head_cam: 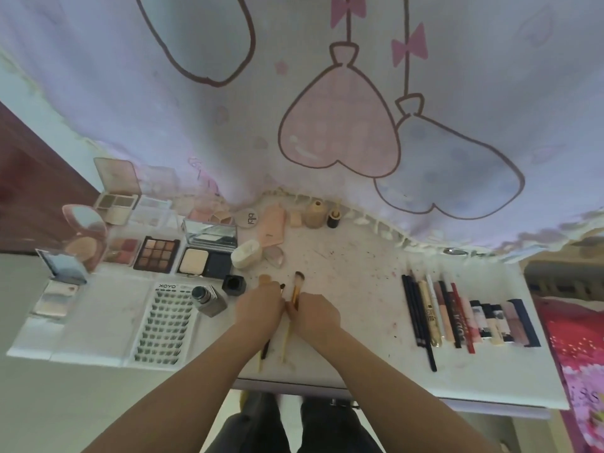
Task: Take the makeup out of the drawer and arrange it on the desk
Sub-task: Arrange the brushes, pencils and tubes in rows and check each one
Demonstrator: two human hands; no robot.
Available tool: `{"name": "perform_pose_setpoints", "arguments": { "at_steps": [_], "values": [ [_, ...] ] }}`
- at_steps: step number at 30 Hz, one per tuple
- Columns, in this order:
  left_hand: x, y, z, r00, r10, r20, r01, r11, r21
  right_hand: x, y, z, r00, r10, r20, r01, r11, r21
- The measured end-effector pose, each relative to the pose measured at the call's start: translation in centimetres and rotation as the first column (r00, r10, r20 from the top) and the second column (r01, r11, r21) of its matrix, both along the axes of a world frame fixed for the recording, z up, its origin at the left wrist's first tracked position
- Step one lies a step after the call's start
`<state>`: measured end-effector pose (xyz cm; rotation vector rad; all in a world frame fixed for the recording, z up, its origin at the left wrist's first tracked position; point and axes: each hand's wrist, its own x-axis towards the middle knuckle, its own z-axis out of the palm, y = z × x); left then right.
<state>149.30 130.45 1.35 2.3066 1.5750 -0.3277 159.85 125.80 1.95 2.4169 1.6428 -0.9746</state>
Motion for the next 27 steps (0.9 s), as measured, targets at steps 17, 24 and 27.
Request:
{"name": "perform_pose_setpoints", "arguments": {
  "at_steps": [17,24,27],
  "values": [
    [20.1,-8.5,0.0,0.946,-0.232,0.229,0.244,0.969,-0.027,21.1,-4.1,3.2,0.977,-0.201,0.078,0.192,0.975,0.108],
    [21.5,-8.5,-1.2,0.99,-0.048,0.13,0.049,0.999,-0.007,21.4,-2.1,2.2,0.989,-0.087,0.118,0.076,0.993,0.095],
    [21.1,-8.1,-1.5,0.995,0.017,0.099,-0.012,0.998,-0.055,21.0,-1.8,1.9,0.992,-0.059,0.114,0.05,0.996,0.079]
  ]
}}
